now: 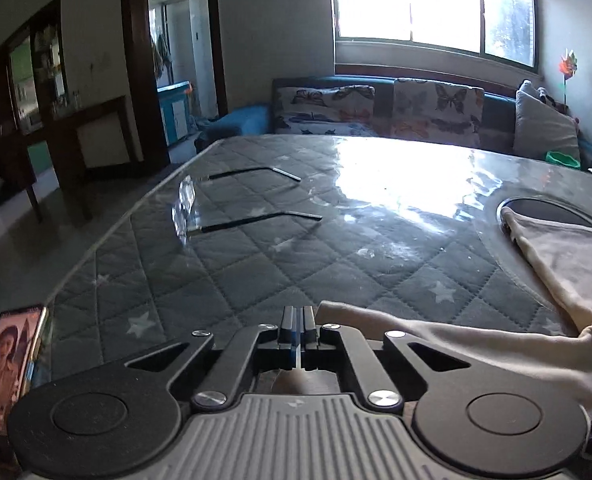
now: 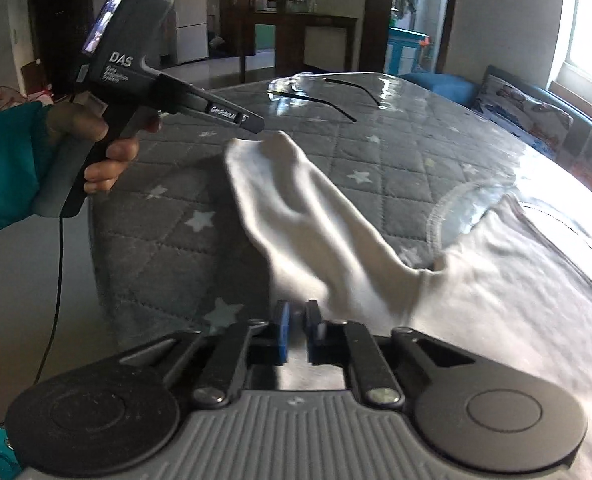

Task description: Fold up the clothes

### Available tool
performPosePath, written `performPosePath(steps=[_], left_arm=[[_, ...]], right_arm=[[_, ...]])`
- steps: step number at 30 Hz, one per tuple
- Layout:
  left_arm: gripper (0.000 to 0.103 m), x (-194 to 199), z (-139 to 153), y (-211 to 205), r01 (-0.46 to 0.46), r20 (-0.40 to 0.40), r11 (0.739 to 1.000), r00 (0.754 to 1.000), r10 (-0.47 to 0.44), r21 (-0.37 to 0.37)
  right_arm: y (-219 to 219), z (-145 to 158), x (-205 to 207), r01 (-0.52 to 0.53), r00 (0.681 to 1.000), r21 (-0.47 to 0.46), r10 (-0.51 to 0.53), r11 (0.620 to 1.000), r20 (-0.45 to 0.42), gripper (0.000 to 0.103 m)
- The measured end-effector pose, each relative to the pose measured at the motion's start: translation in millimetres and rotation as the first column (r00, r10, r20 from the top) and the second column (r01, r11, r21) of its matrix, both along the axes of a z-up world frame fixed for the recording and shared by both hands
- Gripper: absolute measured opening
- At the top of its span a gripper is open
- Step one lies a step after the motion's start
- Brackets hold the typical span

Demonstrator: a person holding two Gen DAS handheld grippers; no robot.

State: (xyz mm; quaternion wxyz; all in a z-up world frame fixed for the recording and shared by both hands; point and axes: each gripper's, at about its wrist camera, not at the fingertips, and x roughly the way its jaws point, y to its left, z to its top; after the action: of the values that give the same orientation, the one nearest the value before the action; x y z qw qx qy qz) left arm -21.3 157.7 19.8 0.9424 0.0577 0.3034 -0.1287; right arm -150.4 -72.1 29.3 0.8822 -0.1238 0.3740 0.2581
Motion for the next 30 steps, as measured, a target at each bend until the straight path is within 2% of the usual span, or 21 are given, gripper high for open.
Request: performPosePath(steps=[2, 4, 6, 7, 9, 13, 14, 15, 17, 18, 22, 25, 28, 30], left_arm=[[0.006, -1, 2, 3, 0.016, -0.010, 0.999, 1.000, -0.017, -0.037], [0.018, -1, 4, 2, 0.027, -0.008, 0.998, 1.000, -0.028, -0.051], [0.042, 0, 5, -3, 0.036, 0.004, 0.999, 0.999, -0.036, -0.033], [0.046, 1, 5, -6, 0.041, 0.005, 0.999, 0.999, -0.041, -0.023], [0.048, 3, 3, -13, 0.058, 0.000, 0.998, 0.998, -0.058, -0.006], [0.048, 9, -4, -24, 0.100, -0.023, 0.995, 0.995, -0.099, 0.012], [0.038, 12, -7, -25, 0.100, -0.036, 0.995, 0.994, -0.099, 0.013], [0.018, 15, -10, -26, 0.097, -0.050, 0.995, 0.994, -0.097, 0.014], [0.010, 16, -12, -26, 0.081, -0.043, 0.996, 0.996, -0.080, 0.022], [0.007, 16, -12, -25, 0.072, -0.043, 0.997, 0.997, -0.071, 0.017], [0.005, 8, -4, -19, 0.046, 0.003, 0.998, 0.999, -0.047, 0.032], [0.005, 9, -6, -17, 0.022, 0.007, 0.998, 1.000, -0.023, 0.061], [0.005, 11, -12, -16, -0.001, -0.015, 0.998, 1.000, 0.002, 0.069], [0.007, 10, -14, -16, -0.003, -0.013, 0.997, 1.000, 0.005, 0.076]], right_arm=[[3, 0, -2, -0.023, 1.000, 0.008, 0.023, 1.000, -0.003, 0.005], [2, 4, -3, -0.020, 1.000, 0.033, 0.020, 0.999, 0.006, 0.006], [1, 8, -2, -0.010, 1.000, 0.055, 0.009, 0.998, 0.017, 0.010], [1, 9, -1, -0.006, 1.000, 0.052, 0.005, 0.999, 0.023, 0.014], [4, 10, -4, -0.002, 0.999, 0.029, 0.000, 1.000, 0.047, 0.020], [12, 7, 0, -0.012, 0.998, 0.009, 0.011, 1.000, 0.054, 0.021], [14, 5, 2, -0.009, 0.999, 0.002, 0.009, 1.000, 0.052, 0.020], [15, 3, 4, -0.006, 0.999, -0.003, 0.006, 1.000, 0.050, 0.020], [15, 0, 8, 0.004, 0.999, 0.007, -0.004, 1.000, 0.042, 0.006], [15, -2, 9, 0.009, 0.999, 0.014, -0.010, 1.000, 0.037, 0.005], [13, -3, 10, 0.002, 1.000, 0.061, -0.003, 0.998, 0.019, 0.004], [16, -6, 6, -0.029, 0.999, 0.064, 0.027, 0.998, 0.021, 0.005], [4, -3, 1, -0.017, 1.000, 0.091, 0.015, 0.996, 0.025, 0.017], [-12, 5, -2, 0.008, 1.000, 0.123, -0.009, 0.992, 0.012, 0.017]])
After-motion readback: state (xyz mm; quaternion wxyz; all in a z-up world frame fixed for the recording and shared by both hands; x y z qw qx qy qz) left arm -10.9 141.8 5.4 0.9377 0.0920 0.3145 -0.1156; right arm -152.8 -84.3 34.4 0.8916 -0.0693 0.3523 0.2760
